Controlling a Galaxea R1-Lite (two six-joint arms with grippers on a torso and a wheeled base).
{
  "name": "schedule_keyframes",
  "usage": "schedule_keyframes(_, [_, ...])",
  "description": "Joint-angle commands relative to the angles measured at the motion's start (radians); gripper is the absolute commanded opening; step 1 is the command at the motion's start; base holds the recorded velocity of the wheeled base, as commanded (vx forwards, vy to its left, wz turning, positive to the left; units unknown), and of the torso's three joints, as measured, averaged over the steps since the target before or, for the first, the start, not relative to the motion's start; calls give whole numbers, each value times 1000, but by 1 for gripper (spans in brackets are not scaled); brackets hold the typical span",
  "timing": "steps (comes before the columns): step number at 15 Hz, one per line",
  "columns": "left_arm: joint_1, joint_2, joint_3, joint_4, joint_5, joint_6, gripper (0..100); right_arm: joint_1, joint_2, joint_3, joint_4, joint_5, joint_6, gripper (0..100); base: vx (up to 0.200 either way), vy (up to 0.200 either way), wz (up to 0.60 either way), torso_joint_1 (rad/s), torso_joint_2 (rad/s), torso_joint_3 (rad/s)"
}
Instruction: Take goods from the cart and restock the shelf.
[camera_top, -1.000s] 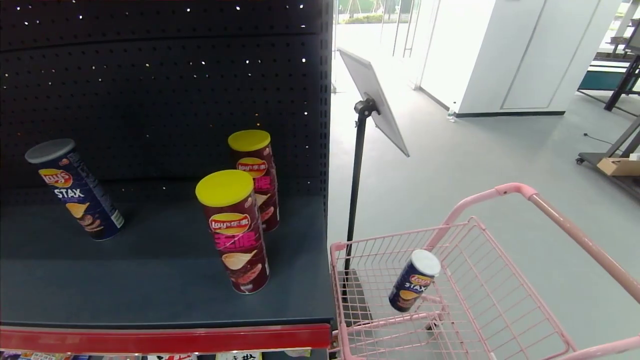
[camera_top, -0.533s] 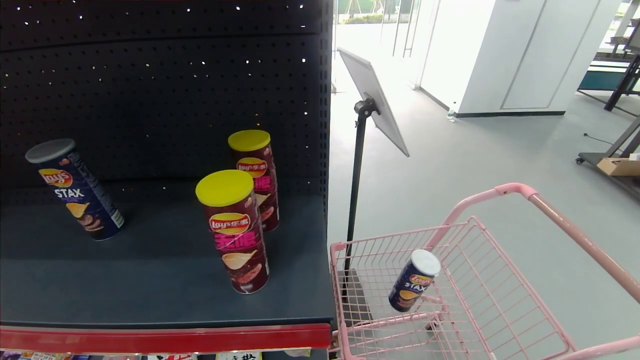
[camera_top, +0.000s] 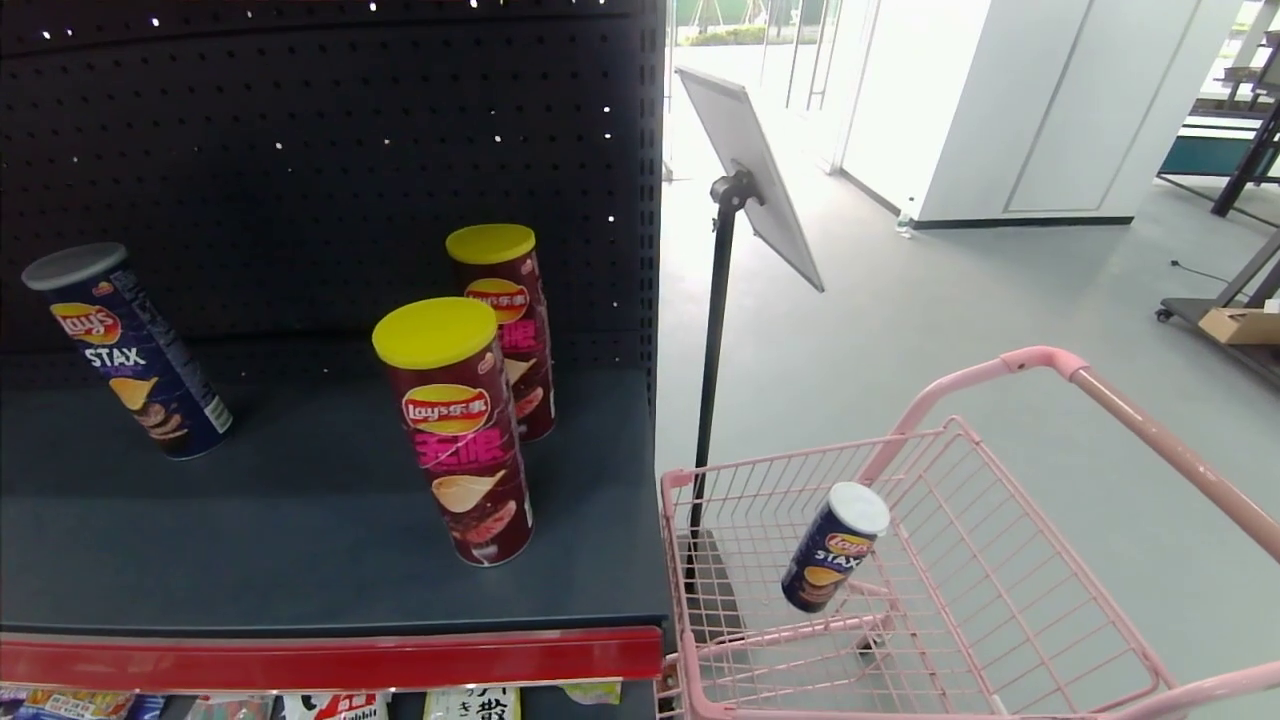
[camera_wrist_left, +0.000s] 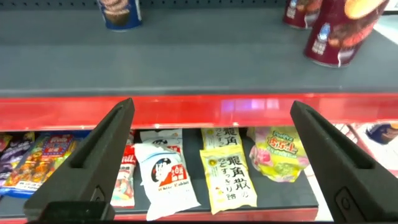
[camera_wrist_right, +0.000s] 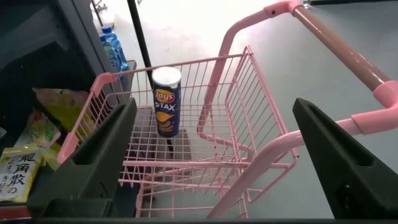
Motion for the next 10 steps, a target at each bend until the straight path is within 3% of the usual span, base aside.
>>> schedule_keyframes(1, [0, 1, 0, -1, 0, -1, 100, 0, 0, 0, 0, 0, 0, 100, 0, 0, 0, -154, 364, 193])
schedule_keyframes(10, [0, 1, 0, -1, 0, 1, 100, 0, 1, 0, 0, 0, 0, 100, 0, 0, 0, -157, 377, 216])
